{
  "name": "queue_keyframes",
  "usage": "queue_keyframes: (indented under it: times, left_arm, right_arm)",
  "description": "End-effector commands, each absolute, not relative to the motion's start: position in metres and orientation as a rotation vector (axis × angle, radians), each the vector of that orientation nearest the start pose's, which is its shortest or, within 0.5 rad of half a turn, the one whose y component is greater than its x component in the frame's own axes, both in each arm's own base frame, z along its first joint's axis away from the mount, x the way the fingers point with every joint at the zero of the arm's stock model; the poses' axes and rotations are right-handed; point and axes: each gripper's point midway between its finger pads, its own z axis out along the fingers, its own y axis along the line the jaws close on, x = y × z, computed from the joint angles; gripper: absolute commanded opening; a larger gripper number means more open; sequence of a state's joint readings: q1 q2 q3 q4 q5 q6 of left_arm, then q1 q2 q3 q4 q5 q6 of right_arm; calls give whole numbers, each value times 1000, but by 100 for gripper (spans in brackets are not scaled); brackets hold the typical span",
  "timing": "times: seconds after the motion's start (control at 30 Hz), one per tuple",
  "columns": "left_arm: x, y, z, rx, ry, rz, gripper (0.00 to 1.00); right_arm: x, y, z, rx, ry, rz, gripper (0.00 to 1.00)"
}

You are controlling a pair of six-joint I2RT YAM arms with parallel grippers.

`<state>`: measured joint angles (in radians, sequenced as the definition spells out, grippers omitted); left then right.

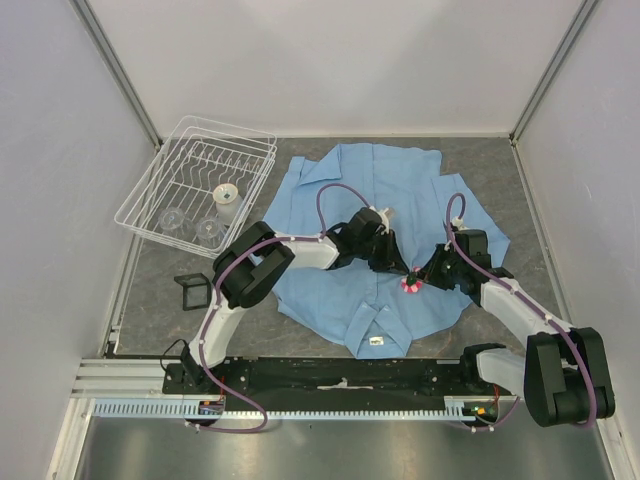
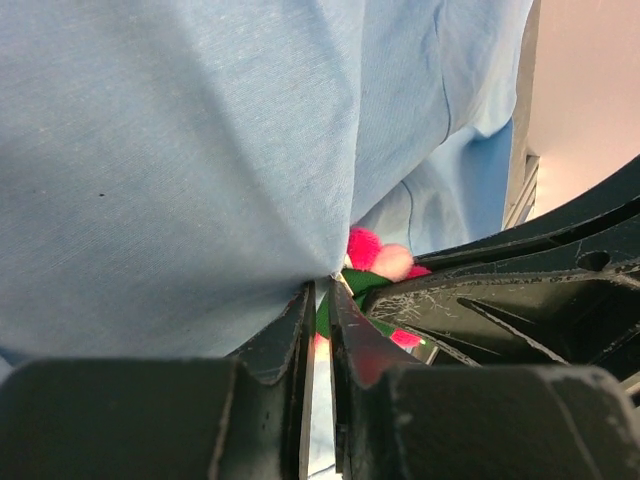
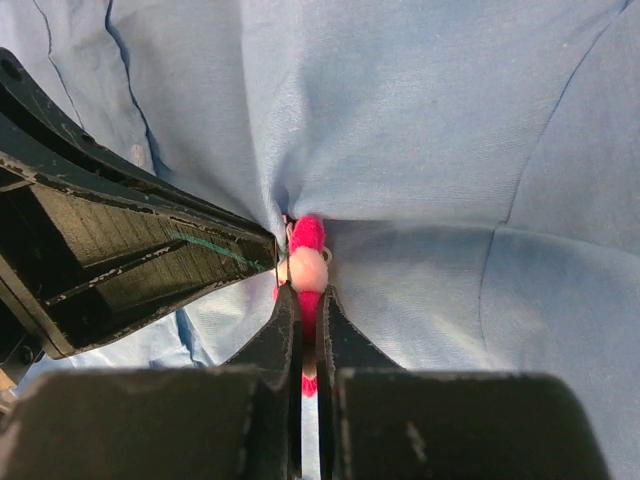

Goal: Remove the brooch from the garment

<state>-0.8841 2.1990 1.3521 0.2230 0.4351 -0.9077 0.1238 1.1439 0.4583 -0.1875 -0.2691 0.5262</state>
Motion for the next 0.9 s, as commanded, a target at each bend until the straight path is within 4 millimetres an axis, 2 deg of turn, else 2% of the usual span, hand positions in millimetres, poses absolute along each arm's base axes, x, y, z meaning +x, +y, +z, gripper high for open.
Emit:
queue_keyframes:
  times: [0.0,0.33,0.53,0.7,0.83,0.87]
  left_arm:
    - [270,-505,49,330,2445,-1366,15]
    - [263,-513,45,377,2460,-1355,14]
    - [262,-508,36,366,2474,-1334,13]
    - [262,-502,31,360,2474,-1319,12]
    - [259,-501,29,357,2473,-1335,12]
    - [260,-501,30,356,2469,-1339,12]
  right_arm:
    - [257,101,41,342,2451,624,0]
    - [258,104,43,318,2445,647,0]
    - [262,105,52,311,2403,652,0]
    - [260,97,54,379,2391,610,0]
    - [260,94,57,418,2371,596,16]
    - [260,94,57,420,2373,597,16]
